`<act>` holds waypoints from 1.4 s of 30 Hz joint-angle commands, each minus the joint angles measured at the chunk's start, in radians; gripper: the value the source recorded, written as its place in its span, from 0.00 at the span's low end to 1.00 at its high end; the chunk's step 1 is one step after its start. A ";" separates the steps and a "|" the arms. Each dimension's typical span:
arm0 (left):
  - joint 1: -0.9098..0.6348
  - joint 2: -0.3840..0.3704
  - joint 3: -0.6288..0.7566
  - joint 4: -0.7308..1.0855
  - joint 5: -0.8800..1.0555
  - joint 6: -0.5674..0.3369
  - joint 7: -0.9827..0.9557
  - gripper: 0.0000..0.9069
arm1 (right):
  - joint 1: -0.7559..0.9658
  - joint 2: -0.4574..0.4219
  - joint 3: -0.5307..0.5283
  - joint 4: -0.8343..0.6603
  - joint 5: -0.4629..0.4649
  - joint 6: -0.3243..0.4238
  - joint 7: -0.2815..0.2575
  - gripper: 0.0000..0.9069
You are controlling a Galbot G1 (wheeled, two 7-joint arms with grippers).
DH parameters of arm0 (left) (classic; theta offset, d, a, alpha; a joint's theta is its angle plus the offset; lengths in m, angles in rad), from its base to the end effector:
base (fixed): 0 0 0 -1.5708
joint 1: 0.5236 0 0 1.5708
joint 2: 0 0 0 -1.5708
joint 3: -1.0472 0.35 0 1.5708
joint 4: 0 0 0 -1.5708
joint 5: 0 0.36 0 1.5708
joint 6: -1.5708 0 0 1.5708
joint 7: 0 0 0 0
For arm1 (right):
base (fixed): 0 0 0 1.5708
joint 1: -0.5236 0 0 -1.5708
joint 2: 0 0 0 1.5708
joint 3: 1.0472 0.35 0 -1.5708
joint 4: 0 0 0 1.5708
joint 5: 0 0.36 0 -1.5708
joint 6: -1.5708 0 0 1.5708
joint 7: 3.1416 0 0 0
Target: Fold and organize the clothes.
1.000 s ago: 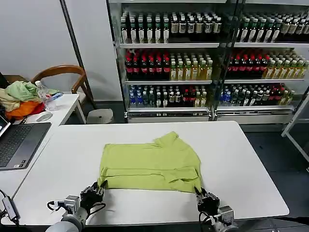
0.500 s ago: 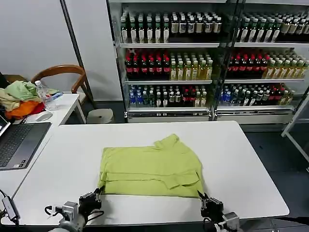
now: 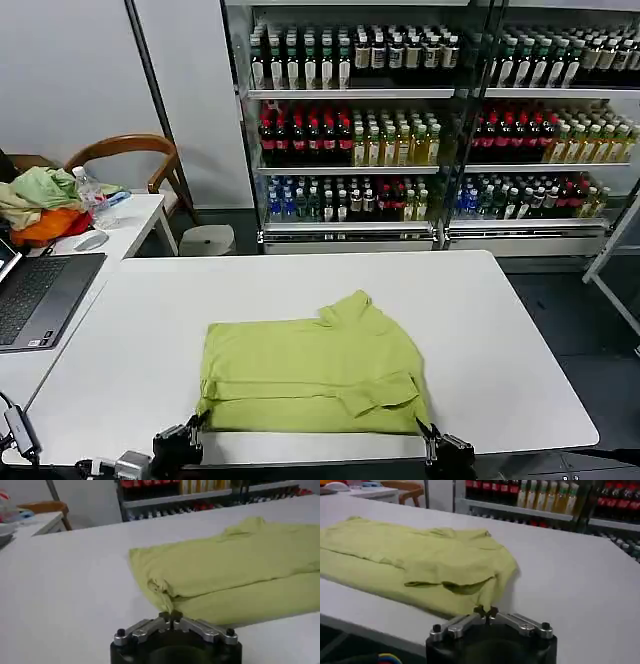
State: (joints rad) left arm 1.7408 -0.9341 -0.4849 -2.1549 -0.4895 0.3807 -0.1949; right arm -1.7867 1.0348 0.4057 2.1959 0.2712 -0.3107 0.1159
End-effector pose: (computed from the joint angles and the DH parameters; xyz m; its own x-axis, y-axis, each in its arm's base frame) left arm 0.1485 0.0807 -0.2908 -0.8252 0.1250 0.5508 0.1992 0.9769 0.0767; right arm 0.1216 -0.0416 -0.2968 -0.8444 -0.2197 0.4886 -0.3002 0.9494 -0.0919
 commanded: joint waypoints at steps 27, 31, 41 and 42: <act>-0.147 0.067 -0.082 -0.055 -0.141 0.031 0.008 1.00 | 0.389 -0.078 0.054 0.032 0.237 -0.221 0.070 1.00; -0.251 0.088 -0.038 0.057 -0.207 -0.019 0.021 1.00 | 0.615 -0.038 -0.105 -0.120 0.250 -0.239 0.134 1.00; -0.492 0.130 0.041 0.291 -0.230 -0.006 0.070 1.00 | 1.004 0.114 -0.349 -0.460 0.266 -0.267 0.147 1.00; -0.512 0.129 0.051 0.308 -0.232 -0.006 0.075 1.00 | 1.024 0.135 -0.368 -0.487 0.266 -0.267 0.147 1.00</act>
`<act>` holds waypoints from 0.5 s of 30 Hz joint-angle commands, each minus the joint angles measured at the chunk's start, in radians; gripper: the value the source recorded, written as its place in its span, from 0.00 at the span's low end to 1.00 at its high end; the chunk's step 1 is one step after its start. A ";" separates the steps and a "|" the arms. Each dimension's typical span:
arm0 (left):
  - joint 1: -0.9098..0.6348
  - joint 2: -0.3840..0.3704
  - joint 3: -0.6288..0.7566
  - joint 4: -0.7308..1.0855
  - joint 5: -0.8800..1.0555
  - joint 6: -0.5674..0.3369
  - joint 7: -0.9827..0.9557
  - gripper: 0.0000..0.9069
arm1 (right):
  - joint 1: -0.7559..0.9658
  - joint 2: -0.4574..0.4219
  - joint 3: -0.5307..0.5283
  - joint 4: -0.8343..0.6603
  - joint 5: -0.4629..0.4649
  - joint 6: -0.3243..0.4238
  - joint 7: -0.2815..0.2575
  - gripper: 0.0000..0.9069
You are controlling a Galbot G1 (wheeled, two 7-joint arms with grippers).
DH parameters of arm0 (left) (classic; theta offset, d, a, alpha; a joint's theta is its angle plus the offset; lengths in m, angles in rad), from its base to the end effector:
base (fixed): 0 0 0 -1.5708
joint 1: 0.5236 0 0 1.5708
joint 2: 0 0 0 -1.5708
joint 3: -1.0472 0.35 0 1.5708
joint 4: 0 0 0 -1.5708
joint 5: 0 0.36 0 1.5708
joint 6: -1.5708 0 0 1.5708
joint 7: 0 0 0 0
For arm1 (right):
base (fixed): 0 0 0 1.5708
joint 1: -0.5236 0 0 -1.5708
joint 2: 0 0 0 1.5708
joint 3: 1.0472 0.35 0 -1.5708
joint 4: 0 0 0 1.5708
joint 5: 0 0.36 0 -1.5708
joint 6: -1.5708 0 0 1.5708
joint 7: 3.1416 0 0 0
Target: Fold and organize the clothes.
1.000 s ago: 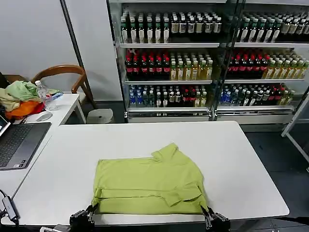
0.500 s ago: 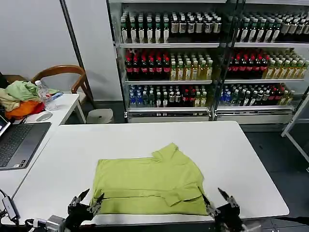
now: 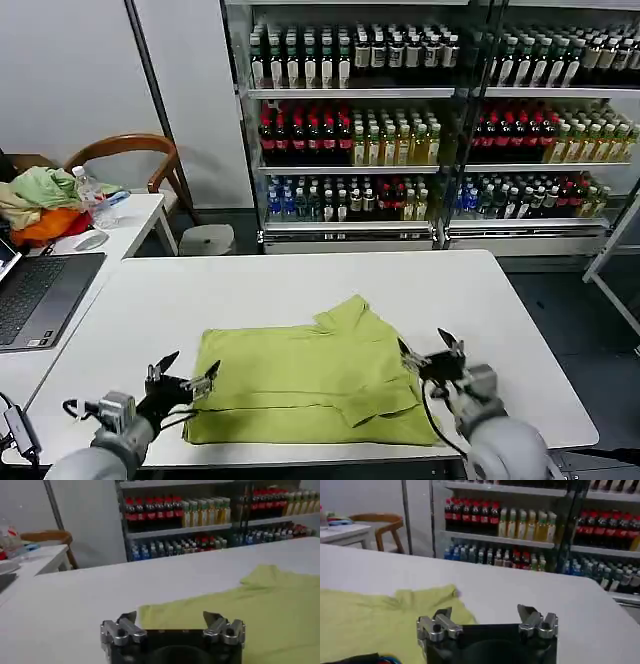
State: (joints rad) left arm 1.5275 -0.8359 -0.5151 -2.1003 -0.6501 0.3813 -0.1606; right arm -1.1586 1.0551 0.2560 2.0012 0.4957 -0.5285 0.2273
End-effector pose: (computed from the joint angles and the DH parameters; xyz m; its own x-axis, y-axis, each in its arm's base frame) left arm 0.2171 0.1108 -0.2558 -0.8863 0.1618 0.4338 0.2048 0.9773 0.0538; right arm 0.2895 -0.0233 -0.2502 -0.9095 -0.1888 0.3703 -0.2240 0.9731 -0.0540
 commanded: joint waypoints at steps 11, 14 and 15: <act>-0.436 0.009 0.207 0.439 -0.049 -0.009 0.084 1.00 | 0.569 0.240 -0.305 -0.597 0.037 -0.046 0.041 1.00; -0.473 -0.005 0.238 0.485 -0.045 -0.016 0.092 1.00 | 0.577 0.255 -0.297 -0.649 0.014 -0.032 0.018 1.00; -0.486 -0.011 0.249 0.505 -0.040 -0.016 0.090 1.00 | 0.579 0.260 -0.292 -0.671 -0.016 -0.022 0.008 1.00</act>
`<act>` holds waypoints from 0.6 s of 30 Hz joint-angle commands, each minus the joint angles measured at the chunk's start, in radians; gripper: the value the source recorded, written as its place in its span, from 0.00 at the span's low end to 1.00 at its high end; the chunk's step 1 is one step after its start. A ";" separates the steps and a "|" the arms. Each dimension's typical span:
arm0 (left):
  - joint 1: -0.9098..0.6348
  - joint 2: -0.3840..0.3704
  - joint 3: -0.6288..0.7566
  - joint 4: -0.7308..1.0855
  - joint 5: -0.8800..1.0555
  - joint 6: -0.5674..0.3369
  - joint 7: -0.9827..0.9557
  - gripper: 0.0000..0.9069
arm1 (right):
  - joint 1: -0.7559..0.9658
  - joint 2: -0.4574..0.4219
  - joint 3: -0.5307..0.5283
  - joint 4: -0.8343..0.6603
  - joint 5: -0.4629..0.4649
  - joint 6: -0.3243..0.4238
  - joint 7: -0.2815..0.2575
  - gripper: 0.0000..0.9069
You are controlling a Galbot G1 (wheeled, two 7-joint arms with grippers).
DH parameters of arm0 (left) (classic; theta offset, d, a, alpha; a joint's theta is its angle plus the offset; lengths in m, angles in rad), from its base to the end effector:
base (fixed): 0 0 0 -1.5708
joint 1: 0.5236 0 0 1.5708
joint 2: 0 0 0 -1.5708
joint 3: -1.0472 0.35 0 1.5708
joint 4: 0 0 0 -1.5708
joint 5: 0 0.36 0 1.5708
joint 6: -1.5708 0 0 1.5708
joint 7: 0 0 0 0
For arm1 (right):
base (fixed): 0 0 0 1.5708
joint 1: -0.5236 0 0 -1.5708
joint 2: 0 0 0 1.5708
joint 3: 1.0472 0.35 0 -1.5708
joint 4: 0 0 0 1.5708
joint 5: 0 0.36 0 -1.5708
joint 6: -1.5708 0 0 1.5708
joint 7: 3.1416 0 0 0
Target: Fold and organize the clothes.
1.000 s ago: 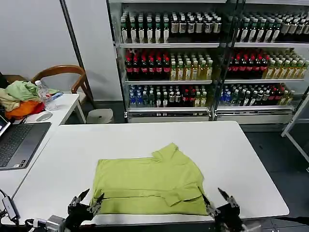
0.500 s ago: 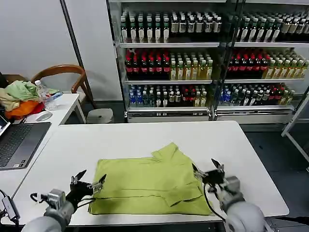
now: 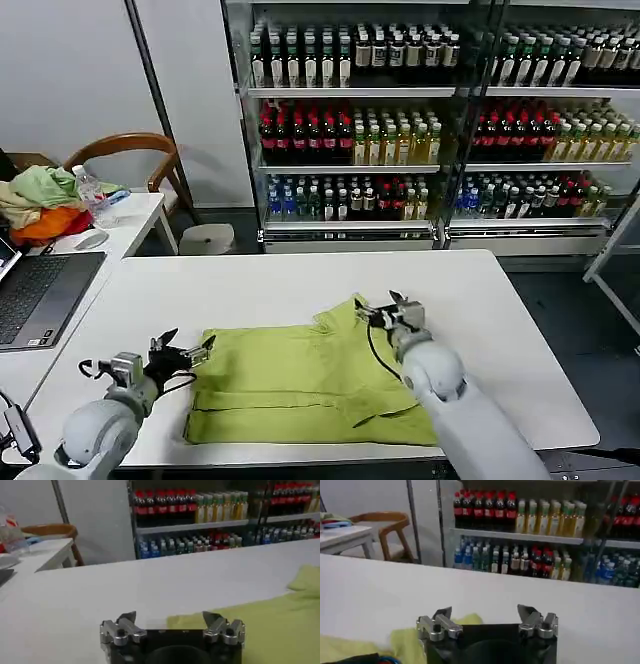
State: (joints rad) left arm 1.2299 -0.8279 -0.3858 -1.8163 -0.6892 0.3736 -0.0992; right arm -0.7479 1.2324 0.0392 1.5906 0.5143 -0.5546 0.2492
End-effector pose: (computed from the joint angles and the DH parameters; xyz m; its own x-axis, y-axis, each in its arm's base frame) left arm 0.2991 0.1422 -0.2849 -0.8859 0.1392 0.4425 0.1767 0.9833 0.0446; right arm 0.4161 0.0443 -0.2683 -0.8838 -0.2147 0.4157 -0.2471 0.9687 -0.0250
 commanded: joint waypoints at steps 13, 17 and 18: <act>-0.207 -0.032 0.154 0.248 -0.005 -0.004 0.025 1.00 | 0.142 0.120 -0.073 -0.322 -0.003 0.041 -0.028 1.00; -0.215 -0.037 0.152 0.250 -0.014 -0.006 0.019 1.00 | 0.134 0.122 -0.080 -0.320 0.011 0.048 -0.021 1.00; -0.214 -0.038 0.152 0.247 -0.014 -0.006 0.018 1.00 | 0.133 0.123 -0.079 -0.320 0.015 0.047 -0.018 0.98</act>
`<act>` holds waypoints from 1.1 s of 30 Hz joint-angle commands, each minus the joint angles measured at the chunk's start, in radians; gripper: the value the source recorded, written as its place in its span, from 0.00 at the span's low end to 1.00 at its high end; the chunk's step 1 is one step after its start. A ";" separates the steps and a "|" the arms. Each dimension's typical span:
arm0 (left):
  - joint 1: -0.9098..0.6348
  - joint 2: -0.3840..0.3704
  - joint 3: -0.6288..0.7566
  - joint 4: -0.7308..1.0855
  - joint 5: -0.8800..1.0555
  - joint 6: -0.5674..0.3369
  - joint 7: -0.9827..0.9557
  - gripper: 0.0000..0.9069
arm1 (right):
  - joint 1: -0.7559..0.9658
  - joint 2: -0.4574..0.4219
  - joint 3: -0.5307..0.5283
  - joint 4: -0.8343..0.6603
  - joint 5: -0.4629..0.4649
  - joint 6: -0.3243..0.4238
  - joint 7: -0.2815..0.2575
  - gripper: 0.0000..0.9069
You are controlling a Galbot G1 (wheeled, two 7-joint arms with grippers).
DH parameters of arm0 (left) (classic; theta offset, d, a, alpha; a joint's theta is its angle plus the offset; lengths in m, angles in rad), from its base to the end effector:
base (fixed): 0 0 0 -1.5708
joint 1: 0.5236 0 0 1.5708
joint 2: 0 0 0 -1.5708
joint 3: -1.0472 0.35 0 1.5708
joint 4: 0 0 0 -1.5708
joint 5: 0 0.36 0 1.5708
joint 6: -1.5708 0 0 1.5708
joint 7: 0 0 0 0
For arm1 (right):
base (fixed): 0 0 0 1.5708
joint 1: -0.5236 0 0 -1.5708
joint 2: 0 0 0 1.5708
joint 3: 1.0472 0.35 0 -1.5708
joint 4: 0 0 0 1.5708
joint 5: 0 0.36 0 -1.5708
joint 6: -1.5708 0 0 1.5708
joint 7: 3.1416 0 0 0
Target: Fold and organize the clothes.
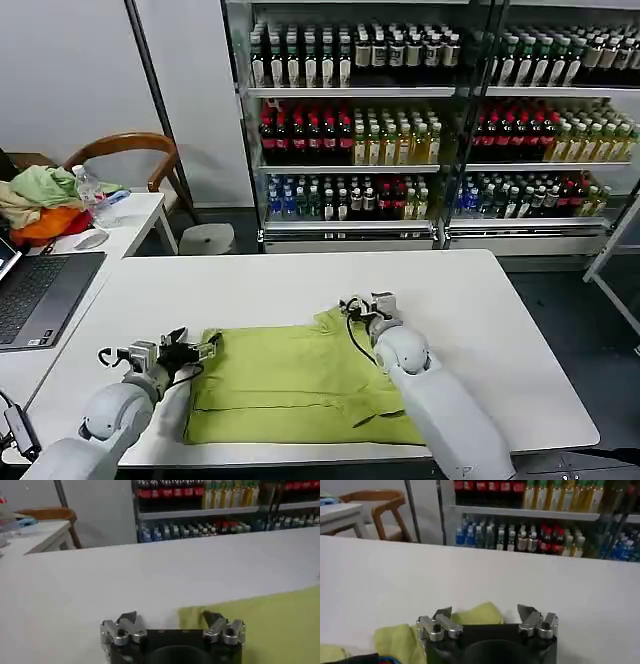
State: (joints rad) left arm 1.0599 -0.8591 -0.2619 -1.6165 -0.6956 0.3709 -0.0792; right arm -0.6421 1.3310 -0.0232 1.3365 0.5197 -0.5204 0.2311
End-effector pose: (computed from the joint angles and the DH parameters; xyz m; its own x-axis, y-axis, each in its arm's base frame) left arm 0.3434 0.1474 -0.3177 -0.8606 0.1234 0.4941 0.1592 0.9868 0.0309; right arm 0.4579 0.0739 -0.3089 -0.8389 -0.2169 0.4992 -0.2486 0.9686 0.0030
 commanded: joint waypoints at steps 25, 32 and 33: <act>-0.009 -0.019 0.033 0.004 -0.002 -0.029 0.038 0.06 | 0.001 0.005 -0.004 -0.008 0.043 0.006 -0.002 0.00; 0.015 -0.009 0.012 -0.035 -0.012 -0.058 0.046 0.06 | -0.037 -0.039 0.005 0.127 0.077 -0.005 0.009 0.00; 0.031 -0.001 -0.002 -0.054 -0.016 -0.062 0.047 0.06 | -0.054 -0.054 0.006 0.169 0.086 -0.018 0.015 0.00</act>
State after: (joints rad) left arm 1.0573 -0.8758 -0.2358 -1.6205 -0.7000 0.3338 -0.0387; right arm -0.6630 1.3100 -0.0176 1.3752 0.5782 -0.5287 0.2371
